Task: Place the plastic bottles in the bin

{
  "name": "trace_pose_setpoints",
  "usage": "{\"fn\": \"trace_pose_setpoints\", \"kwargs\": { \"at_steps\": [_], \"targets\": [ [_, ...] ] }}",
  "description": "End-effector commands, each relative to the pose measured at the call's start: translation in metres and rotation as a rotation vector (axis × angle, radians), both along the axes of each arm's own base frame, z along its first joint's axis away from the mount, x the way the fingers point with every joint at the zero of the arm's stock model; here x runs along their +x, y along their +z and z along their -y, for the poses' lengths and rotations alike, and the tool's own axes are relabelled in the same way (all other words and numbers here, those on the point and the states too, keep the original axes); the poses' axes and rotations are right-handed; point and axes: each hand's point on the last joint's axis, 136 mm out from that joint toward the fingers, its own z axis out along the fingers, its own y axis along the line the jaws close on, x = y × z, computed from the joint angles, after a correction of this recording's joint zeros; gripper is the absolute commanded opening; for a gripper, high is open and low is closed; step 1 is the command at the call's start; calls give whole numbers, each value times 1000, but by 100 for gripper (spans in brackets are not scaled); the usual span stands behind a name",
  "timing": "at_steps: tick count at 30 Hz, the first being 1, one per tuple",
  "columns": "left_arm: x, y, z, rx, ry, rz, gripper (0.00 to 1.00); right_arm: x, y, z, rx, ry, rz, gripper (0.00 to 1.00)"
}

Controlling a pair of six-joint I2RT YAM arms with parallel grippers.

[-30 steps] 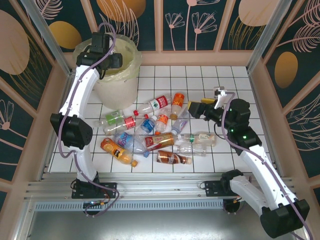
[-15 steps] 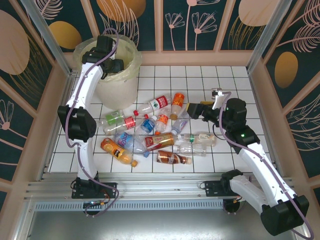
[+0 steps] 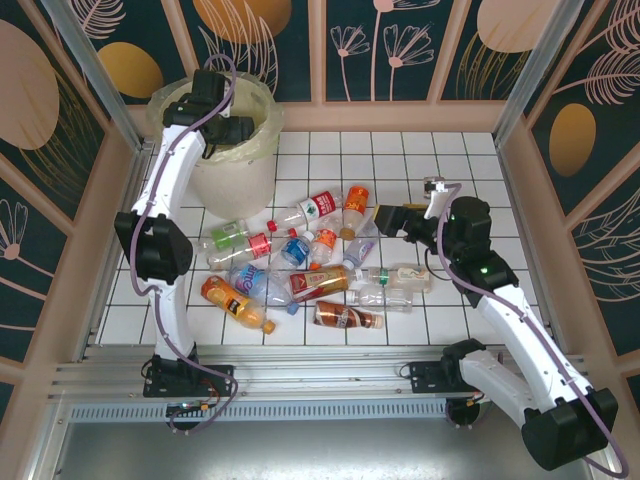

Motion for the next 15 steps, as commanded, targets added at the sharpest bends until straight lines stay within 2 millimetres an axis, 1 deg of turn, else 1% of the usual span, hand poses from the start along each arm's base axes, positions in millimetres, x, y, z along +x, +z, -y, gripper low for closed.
{"fn": "trace_pose_setpoints", "kwargs": {
  "at_steps": [1, 4, 5, 9, 11, 12, 13, 15],
  "targets": [
    [-12, 48, -3, -31, -4, 94, 90, 3, -17, 6, -38, -46, -48, 97],
    [-21, 63, -2, -47, -16, 128, 96, 3, -27, 8, -49, -62, -88, 96],
    [-22, 73, -1, -58, -23, 164, 98, 3, -32, 9, -51, -67, -106, 95],
    [-38, 106, 3, -85, -63, 274, 98, 3, -49, 16, -65, -114, -170, 94],
    [-50, 119, 1, -91, -65, 323, 99, 1, -55, 18, -73, -125, -194, 92],
    [-52, 120, 2, -94, -70, 331, 99, 0, -58, 18, -76, -125, -202, 91],
    [-65, 139, 1, -106, -76, 378, 99, 0, -60, 19, -80, -127, -209, 90],
    [-79, 152, 3, -121, -90, 418, 98, 0, -65, 18, -84, -125, -221, 87]
  ]
}}
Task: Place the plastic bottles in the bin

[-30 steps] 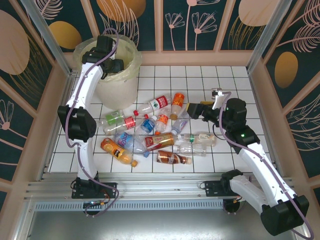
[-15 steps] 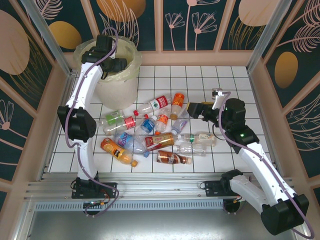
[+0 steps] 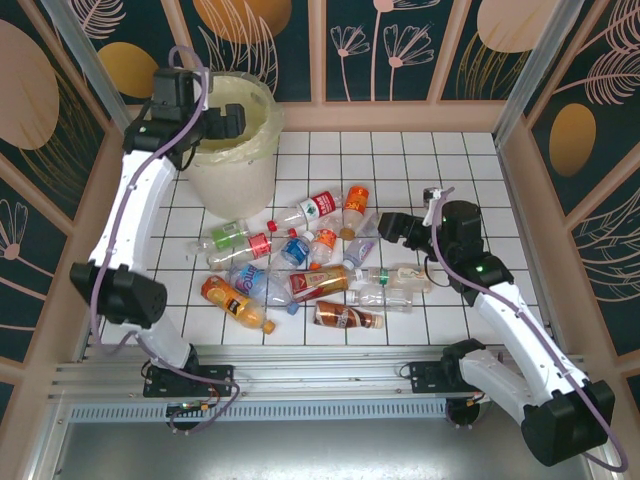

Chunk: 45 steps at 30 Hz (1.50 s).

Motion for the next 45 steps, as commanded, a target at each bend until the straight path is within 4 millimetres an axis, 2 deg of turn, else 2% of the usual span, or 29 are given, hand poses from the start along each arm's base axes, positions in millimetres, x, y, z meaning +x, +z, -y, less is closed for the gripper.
{"fn": "trace_pose_setpoints", "kwargs": {
  "at_steps": [1, 5, 9, 14, 18, 22, 24, 25, 30, 37, 45],
  "targets": [
    [-19, 42, 5, -34, -45, 146, 98, -1, -17, 2, -16, -20, -58, 85],
    [-55, 57, 24, -61, -125, 212, 98, 7, -22, -5, 2, -8, -84, 78],
    [-96, 60, 55, -101, -235, 258, 99, 27, -31, -6, -25, -44, -123, 77],
    [-138, 43, 86, -244, -376, 247, 98, 56, -43, -11, -62, -65, -161, 76],
    [-162, 13, 100, -346, -460, 231, 98, 83, -51, -18, -90, -67, -179, 76],
    [-172, -20, 116, -434, -506, 170, 98, 109, -62, -25, -115, -65, -202, 76],
    [-174, -28, 125, -465, -524, 148, 99, 122, -68, -28, -124, -67, -217, 75],
    [-175, -40, 131, -481, -535, 123, 98, 128, -74, -30, -130, -67, -229, 75],
    [-183, -65, 159, -502, -588, 68, 98, 153, -99, -35, -141, -77, -277, 75],
    [-190, -84, 182, -517, -640, 30, 98, 172, -125, -42, -118, -78, -314, 75],
    [-189, -100, 193, -521, -664, 16, 98, 185, -138, -50, -112, -60, -323, 76]
  ]
}}
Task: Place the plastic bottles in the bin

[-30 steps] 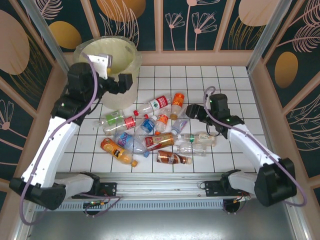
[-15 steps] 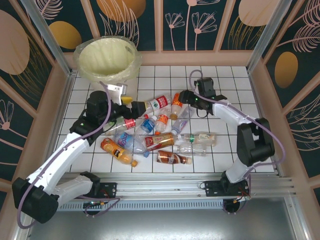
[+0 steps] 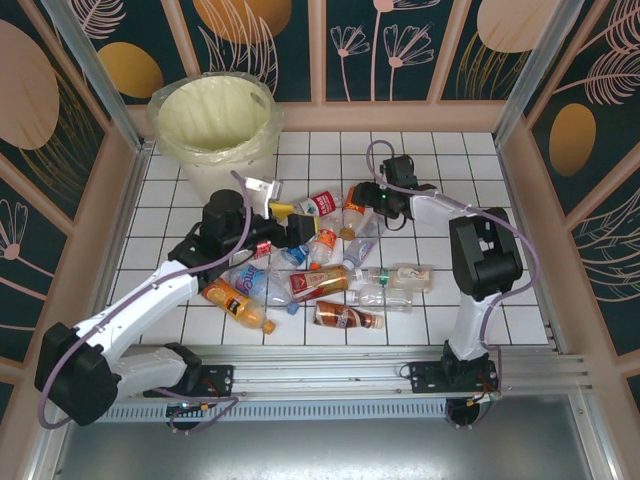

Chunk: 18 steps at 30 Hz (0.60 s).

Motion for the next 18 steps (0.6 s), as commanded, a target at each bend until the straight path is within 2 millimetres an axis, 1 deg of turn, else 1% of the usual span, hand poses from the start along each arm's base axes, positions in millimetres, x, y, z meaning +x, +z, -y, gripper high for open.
{"fn": "trace_pose_setpoints", "kwargs": {
  "at_steps": [1, 4, 9, 13, 15, 18],
  "targets": [
    [0, 3, 6, -38, -22, 26, 99, 16, 14, -6, 36, 6, 48, 76],
    [2, -4, 8, -27, -27, 16, 98, 20, 10, -9, 41, 10, 45, 76],
    [3, -8, 11, -37, -26, -4, 98, 26, 0, -12, 35, 11, 37, 76],
    [9, -21, 10, -31, 6, -44, 99, 27, -10, -14, 40, 16, 31, 76],
    [13, -28, 6, -31, 45, -63, 99, 28, -14, -15, 42, 18, 28, 76],
    [14, -35, 3, -37, 68, -82, 99, 31, -21, -17, 48, 18, 21, 75]
  ]
}}
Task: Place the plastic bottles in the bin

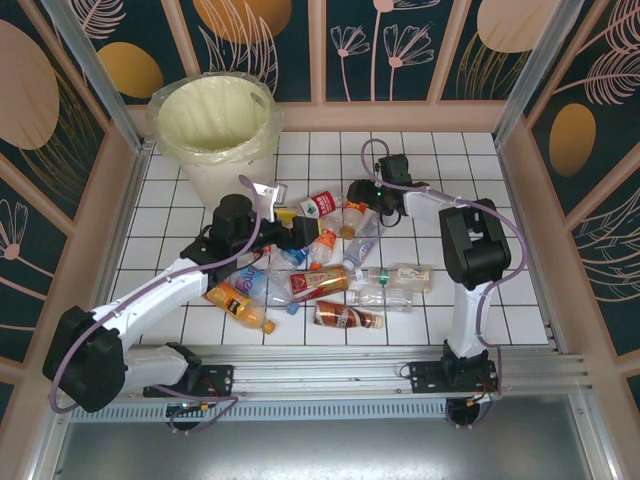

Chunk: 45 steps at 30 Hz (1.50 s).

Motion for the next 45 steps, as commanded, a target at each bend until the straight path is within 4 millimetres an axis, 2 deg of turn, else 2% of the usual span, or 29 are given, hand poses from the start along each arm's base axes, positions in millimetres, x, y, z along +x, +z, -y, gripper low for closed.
{"fn": "trace_pose_setpoints", "kwargs": {
  "at_steps": [1, 9, 18, 23, 30, 37, 45],
  "targets": [
    [3, -2, -1, -32, 36, -11, 99, 11, -2, -7, 31, 7, 12, 75],
    [0, -7, -1, -53, 30, -31, 99, 18, -15, -14, 36, 9, -7, 71],
    [-8, -5, 1, -48, -12, -9, 98, 27, -3, -17, 48, -1, 28, 63],
    [-13, -4, 5, -54, -43, -3, 99, 32, 21, -18, 63, -3, 88, 59],
    [-9, -4, 12, -53, -59, -1, 99, 29, 65, -14, 83, 0, 190, 58],
    [-2, 4, 22, -71, -79, 3, 99, 11, 106, -16, 136, 25, 277, 58],
    [5, 9, 36, -112, -116, -6, 98, -21, 154, -26, 189, 87, 380, 58]
  ]
}}
